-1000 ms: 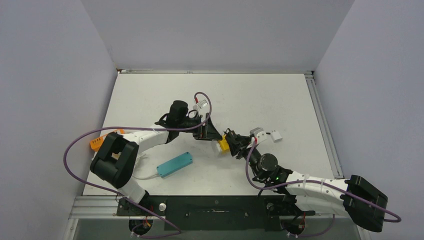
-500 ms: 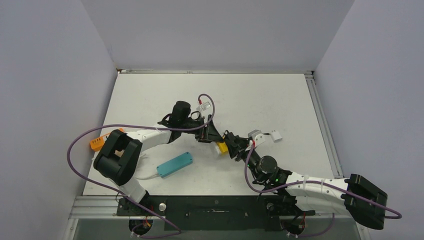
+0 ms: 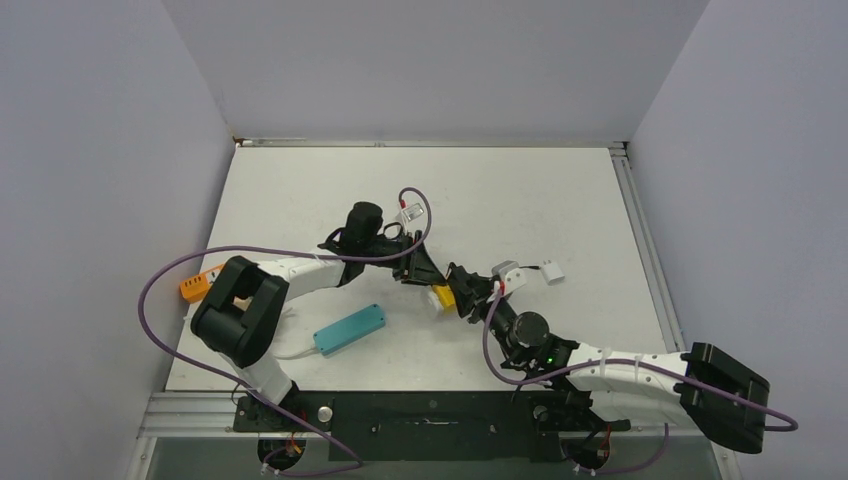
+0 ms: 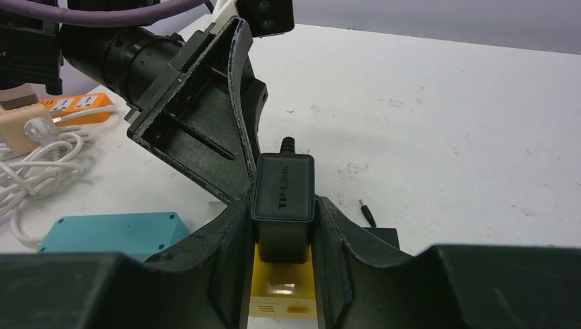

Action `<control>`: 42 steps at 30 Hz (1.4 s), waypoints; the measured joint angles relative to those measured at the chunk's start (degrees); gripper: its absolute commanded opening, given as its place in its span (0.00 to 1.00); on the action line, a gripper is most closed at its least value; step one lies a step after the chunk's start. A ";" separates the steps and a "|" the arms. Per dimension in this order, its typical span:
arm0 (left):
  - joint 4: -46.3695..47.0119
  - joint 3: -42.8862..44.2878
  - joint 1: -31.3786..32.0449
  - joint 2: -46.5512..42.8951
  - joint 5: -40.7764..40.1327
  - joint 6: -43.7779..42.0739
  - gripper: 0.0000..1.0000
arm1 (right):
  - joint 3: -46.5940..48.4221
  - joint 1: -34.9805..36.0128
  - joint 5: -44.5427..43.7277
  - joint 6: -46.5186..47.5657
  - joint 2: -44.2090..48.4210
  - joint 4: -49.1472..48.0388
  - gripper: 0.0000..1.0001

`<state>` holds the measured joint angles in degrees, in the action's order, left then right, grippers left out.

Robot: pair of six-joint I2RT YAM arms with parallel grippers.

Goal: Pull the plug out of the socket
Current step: Remove the plug from the socket.

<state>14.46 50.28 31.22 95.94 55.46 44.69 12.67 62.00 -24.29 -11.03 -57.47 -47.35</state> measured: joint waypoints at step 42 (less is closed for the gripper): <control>-0.63 -18.86 14.56 -30.97 -34.99 -46.56 0.88 | 6.01 -2.34 -1.70 -14.75 -0.90 12.66 0.05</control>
<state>13.82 31.42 45.78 64.97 20.47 -1.87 18.68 59.66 -26.00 -25.78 -58.37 -34.70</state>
